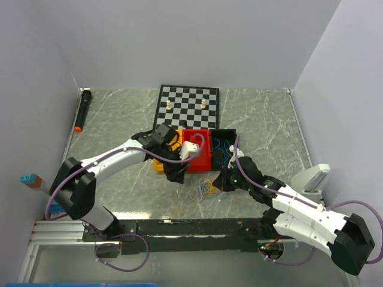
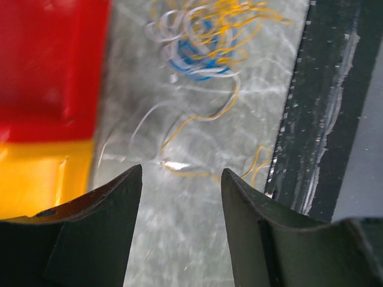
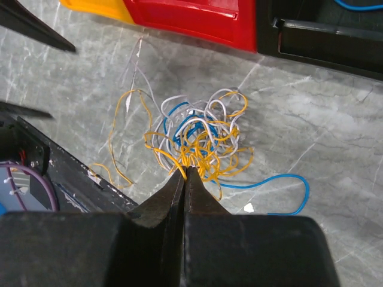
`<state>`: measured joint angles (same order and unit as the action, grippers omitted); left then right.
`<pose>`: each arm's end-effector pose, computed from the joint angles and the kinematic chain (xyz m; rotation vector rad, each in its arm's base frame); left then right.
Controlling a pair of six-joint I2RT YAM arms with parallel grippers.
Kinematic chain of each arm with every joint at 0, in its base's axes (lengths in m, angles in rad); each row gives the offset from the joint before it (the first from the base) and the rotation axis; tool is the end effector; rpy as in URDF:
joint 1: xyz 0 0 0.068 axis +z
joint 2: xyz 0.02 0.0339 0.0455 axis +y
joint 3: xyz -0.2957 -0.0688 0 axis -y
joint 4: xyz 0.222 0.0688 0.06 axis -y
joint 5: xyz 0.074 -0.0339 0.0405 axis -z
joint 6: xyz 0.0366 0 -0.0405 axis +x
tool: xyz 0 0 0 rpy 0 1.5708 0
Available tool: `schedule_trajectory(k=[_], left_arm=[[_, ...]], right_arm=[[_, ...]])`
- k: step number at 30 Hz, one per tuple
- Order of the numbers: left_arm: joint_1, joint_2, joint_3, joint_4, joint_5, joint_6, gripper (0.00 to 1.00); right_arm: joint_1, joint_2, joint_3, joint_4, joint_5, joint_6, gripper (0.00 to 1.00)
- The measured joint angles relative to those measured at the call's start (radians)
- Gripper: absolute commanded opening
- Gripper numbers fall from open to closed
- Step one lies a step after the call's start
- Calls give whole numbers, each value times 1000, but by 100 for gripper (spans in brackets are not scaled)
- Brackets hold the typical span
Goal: Untangle the cables
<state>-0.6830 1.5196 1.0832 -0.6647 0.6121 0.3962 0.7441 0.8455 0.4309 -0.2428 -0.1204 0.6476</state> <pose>0.2027 -0.1921 0.2767 1.5182 2.1490 -0.9102 0.0990 0.0971 0.2328 -0.1847 2.3681 0.8577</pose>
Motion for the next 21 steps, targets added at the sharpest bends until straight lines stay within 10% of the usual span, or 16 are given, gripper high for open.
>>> schedule_trajectory(k=[21], left_arm=[[-139, 356, 238, 47, 67, -140, 66]], right_arm=[[11, -35, -80, -19, 2, -44, 0]])
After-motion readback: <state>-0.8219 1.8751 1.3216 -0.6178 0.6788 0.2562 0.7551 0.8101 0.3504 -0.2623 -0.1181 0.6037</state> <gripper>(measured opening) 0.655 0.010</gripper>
